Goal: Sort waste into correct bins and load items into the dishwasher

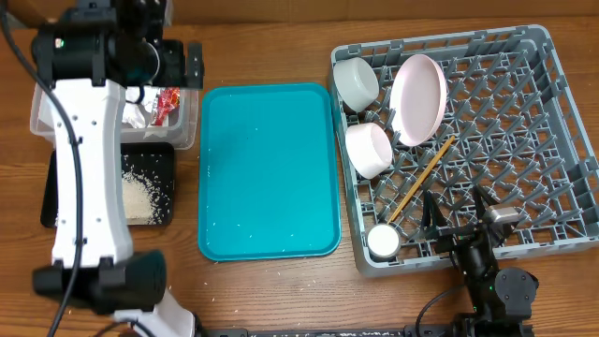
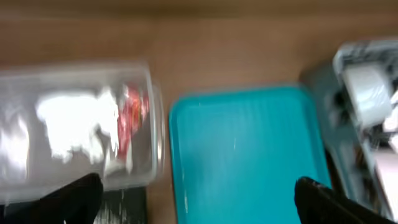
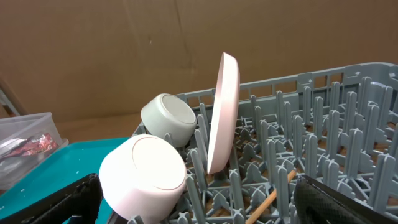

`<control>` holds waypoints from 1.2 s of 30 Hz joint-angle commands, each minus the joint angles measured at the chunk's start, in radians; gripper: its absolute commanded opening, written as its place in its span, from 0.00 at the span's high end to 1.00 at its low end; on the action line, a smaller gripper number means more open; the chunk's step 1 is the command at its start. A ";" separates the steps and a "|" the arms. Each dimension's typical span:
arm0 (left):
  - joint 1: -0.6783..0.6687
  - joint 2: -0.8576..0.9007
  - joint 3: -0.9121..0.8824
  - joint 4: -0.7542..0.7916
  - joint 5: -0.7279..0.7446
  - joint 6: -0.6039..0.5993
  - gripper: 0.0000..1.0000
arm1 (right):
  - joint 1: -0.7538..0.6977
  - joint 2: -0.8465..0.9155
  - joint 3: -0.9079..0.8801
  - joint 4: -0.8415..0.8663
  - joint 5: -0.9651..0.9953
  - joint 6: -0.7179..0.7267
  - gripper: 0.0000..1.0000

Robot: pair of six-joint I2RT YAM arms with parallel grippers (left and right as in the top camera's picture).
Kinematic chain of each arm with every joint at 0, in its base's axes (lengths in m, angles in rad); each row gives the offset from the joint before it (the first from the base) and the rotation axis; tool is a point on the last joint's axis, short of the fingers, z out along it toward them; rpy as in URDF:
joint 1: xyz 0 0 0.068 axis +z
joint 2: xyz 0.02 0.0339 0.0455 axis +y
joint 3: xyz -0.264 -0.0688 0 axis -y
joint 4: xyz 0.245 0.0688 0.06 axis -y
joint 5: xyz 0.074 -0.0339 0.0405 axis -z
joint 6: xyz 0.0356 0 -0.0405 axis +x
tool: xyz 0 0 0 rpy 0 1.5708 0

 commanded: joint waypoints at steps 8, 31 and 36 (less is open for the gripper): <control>-0.013 -0.576 -0.779 0.623 0.069 0.005 0.00 | -0.005 -0.010 -0.010 0.005 0.010 0.000 0.00; -0.013 -1.627 -2.086 1.308 0.016 0.006 0.00 | -0.005 -0.010 -0.010 0.005 0.010 0.000 0.00; -0.013 -1.749 -2.138 1.244 0.011 0.015 0.00 | -0.005 -0.010 -0.010 0.005 0.010 0.000 0.00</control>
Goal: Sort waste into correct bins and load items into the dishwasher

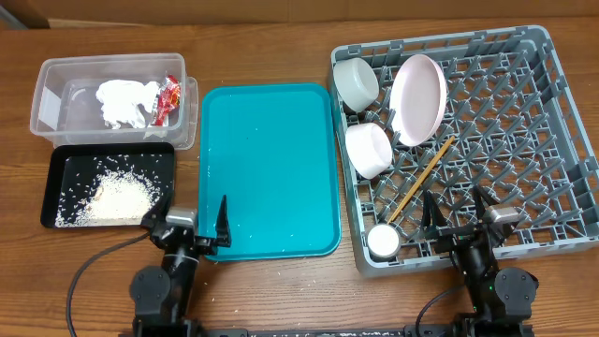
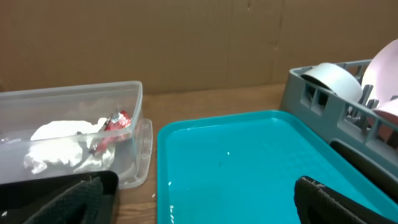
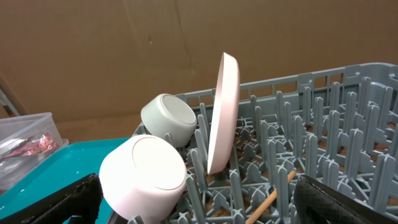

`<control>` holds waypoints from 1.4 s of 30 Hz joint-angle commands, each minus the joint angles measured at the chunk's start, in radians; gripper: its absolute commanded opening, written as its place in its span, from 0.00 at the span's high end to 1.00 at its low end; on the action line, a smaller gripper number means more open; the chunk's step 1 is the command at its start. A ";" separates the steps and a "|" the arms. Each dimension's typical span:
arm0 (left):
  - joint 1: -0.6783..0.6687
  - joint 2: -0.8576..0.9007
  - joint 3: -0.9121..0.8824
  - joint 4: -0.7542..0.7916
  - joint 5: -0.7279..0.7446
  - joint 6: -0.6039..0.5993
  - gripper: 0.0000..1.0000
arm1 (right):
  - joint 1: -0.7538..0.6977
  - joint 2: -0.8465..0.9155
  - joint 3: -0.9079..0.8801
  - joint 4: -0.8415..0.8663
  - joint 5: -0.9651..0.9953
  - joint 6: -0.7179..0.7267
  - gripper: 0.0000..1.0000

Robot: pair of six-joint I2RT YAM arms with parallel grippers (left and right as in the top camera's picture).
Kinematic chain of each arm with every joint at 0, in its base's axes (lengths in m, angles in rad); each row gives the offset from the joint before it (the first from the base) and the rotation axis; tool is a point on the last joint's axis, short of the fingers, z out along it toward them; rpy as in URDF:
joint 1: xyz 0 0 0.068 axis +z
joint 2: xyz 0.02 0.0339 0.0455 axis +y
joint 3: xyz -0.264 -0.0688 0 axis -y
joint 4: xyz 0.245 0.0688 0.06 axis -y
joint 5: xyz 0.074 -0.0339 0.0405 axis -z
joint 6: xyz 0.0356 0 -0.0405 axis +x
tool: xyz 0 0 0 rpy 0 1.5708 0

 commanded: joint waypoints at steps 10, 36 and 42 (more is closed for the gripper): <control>-0.007 -0.112 -0.019 -0.084 -0.029 0.013 0.00 | -0.005 -0.009 -0.010 0.006 0.010 0.000 0.00; -0.007 -0.112 -0.019 -0.084 -0.029 0.013 0.00 | -0.005 -0.009 -0.010 0.006 0.010 0.000 0.00; -0.007 -0.112 -0.019 -0.084 -0.029 0.013 0.00 | -0.005 -0.009 -0.010 0.006 0.010 0.000 0.00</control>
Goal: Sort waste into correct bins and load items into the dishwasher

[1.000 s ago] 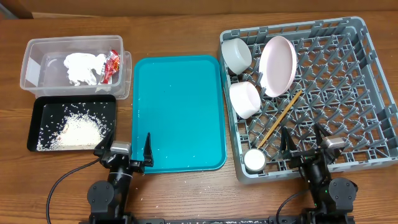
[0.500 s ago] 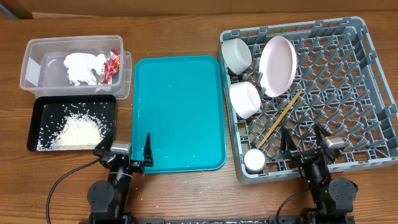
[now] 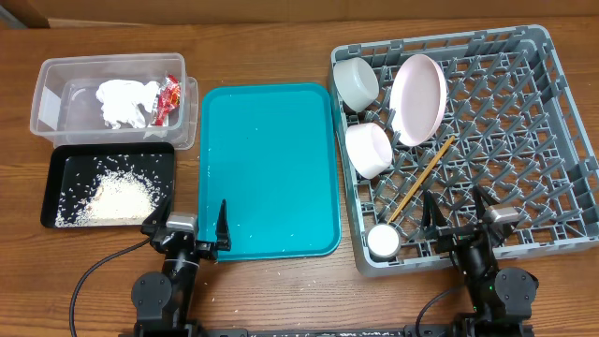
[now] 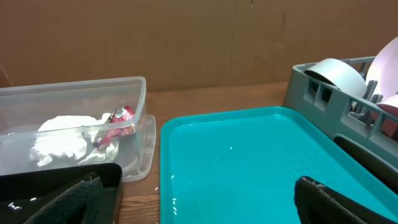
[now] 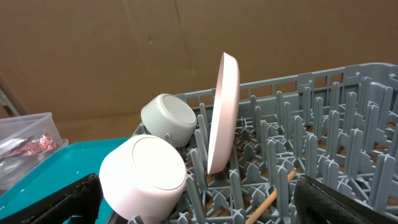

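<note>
The clear waste bin [image 3: 112, 64] at the back left holds a white tissue [image 3: 122, 97] and a red wrapper [image 3: 168, 97]. In front of it, a black tray [image 3: 47, 187] carries loose rice [image 3: 117, 197]. The grey dish rack [image 3: 552, 140] on the right holds a grey bowl [image 3: 356, 81], a pink plate [image 3: 416, 98], a white bowl [image 3: 368, 150], a wooden chopstick [image 3: 421, 178] and a small white cup [image 3: 383, 241]. My left gripper [image 3: 187, 230] rests open at the near corner of the teal tray [image 3: 271, 168]. My right gripper [image 3: 456, 213] is open at the rack's near edge.
A few rice grains lie on the teal tray [image 4: 249, 162] near its front left corner. The table's front edge runs just behind both grippers. In the right wrist view, the pink plate [image 5: 222, 112] stands upright between rack tines.
My left gripper has shifted slightly to the left at the table's front edge and is still open. The right arm and all objects are unchanged.
First my left arm stretched across the table with its open gripper above the clear bin. Then it sat at the front edge by the teal tray, open and empty, and it stays there now. The right gripper remained open at the rack throughout.
</note>
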`<control>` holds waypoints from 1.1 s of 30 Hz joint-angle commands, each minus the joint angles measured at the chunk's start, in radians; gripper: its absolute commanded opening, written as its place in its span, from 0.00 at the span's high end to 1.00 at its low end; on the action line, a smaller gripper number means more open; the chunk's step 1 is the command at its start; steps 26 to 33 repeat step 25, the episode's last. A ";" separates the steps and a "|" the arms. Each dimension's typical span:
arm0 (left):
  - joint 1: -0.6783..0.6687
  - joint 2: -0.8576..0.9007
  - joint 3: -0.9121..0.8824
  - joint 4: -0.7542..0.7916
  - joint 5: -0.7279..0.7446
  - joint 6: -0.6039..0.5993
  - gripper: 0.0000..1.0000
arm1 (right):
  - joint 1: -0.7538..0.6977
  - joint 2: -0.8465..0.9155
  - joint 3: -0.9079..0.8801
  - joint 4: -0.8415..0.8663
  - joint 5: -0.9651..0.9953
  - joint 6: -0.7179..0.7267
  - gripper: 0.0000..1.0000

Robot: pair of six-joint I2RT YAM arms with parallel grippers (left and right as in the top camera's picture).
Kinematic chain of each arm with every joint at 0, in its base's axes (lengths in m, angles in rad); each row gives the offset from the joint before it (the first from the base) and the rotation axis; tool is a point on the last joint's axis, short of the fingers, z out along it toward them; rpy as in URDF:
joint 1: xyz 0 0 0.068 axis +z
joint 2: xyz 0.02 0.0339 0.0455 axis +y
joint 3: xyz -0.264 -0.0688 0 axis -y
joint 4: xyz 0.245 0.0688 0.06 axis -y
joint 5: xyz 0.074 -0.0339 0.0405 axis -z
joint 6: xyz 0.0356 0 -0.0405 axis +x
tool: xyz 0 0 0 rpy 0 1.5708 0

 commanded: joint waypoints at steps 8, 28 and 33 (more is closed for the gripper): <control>-0.007 -0.013 -0.005 -0.003 -0.013 0.012 0.00 | -0.005 -0.009 -0.010 0.005 0.010 0.000 0.00; -0.007 -0.013 -0.005 -0.003 -0.013 0.012 0.00 | -0.005 -0.009 -0.010 0.005 0.010 0.000 0.00; -0.007 -0.013 -0.005 -0.003 -0.013 0.012 0.00 | -0.005 -0.009 -0.010 0.005 0.010 0.000 0.00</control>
